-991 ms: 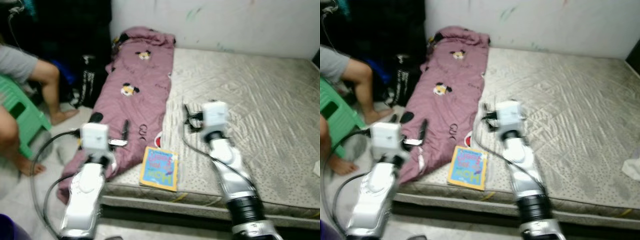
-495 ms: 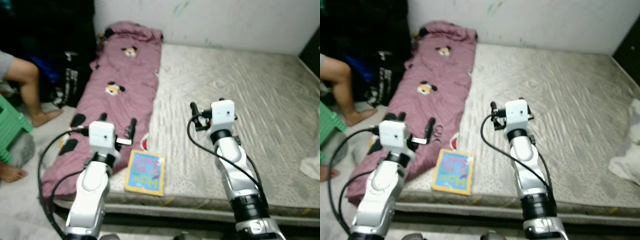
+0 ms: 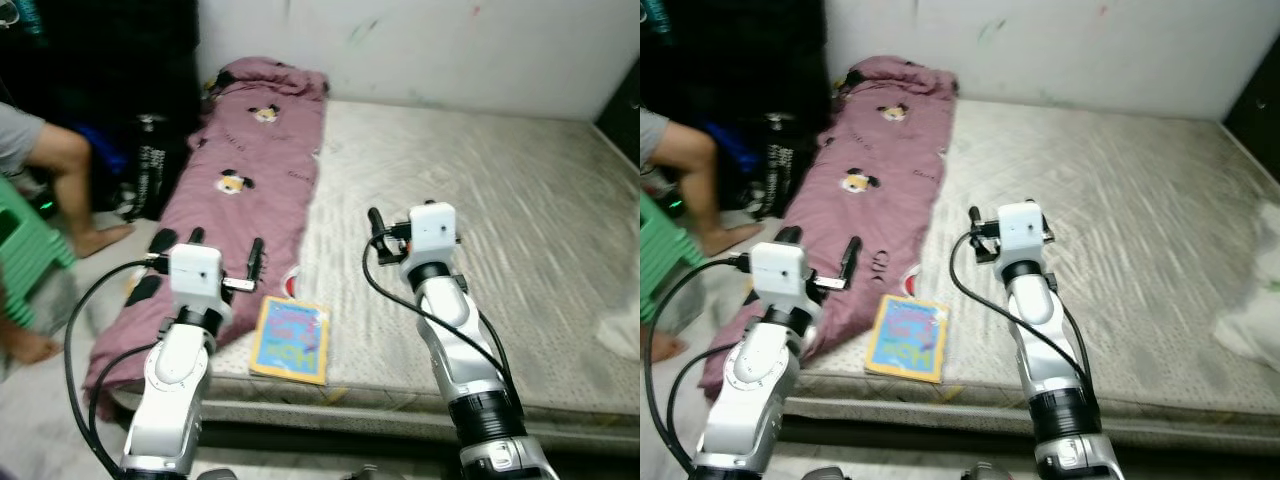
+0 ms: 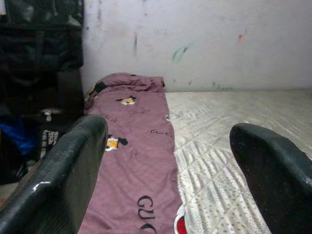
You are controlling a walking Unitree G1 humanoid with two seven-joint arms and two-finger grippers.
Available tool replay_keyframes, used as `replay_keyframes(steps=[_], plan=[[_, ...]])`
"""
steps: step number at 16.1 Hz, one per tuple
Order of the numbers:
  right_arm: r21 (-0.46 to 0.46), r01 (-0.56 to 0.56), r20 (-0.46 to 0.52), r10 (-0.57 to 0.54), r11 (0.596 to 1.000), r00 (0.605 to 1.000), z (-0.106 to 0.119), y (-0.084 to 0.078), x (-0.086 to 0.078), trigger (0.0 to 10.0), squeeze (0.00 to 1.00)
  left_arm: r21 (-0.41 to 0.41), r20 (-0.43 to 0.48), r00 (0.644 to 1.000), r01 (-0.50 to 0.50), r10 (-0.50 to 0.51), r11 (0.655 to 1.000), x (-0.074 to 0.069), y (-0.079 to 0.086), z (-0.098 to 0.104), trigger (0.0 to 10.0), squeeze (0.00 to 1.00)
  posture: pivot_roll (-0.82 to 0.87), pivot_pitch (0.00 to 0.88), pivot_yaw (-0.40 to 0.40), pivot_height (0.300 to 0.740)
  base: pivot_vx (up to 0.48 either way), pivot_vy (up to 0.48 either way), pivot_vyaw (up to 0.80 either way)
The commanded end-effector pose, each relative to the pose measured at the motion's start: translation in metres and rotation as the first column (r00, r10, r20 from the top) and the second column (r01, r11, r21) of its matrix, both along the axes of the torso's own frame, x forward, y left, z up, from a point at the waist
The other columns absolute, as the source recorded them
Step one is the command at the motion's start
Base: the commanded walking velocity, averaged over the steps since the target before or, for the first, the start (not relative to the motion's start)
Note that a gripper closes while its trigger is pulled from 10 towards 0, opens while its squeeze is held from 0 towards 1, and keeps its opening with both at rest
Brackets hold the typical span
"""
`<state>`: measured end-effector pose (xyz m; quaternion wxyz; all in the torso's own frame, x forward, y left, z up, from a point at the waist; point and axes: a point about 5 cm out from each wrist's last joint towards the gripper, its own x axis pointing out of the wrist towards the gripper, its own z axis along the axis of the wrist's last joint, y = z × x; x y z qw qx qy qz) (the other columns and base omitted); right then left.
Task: Clean up the room
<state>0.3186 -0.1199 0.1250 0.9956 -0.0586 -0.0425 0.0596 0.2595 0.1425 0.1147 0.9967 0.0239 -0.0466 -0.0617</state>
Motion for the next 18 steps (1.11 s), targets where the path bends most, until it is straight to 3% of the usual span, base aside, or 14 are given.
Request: replay_keyframes(steps=[1,18], plan=[[-0.008,0.021,-0.008,-0.021,1.000,1.000,-0.0006,-0.0071,0.0022,10.0,0.00,-0.005,-0.006,1.000,0.010,-0.010,1.000,0.0015,-0.0048,-0.0002,10.0,0.00,0.07,0.000,-0.055,0.740,0.000,-0.285,-0.80],[-0.039,0.007,0.009,-0.007,0.999,1.000,-0.0001,-0.0057,0.0021,10.0,0.00,-0.011,-0.007,1.000,0.006,-0.006,1.000,0.0019,-0.0052,-0.0004,10.0,0.00,0.07,0.000,-0.059,0.740,0.000,-0.202,-0.04]])
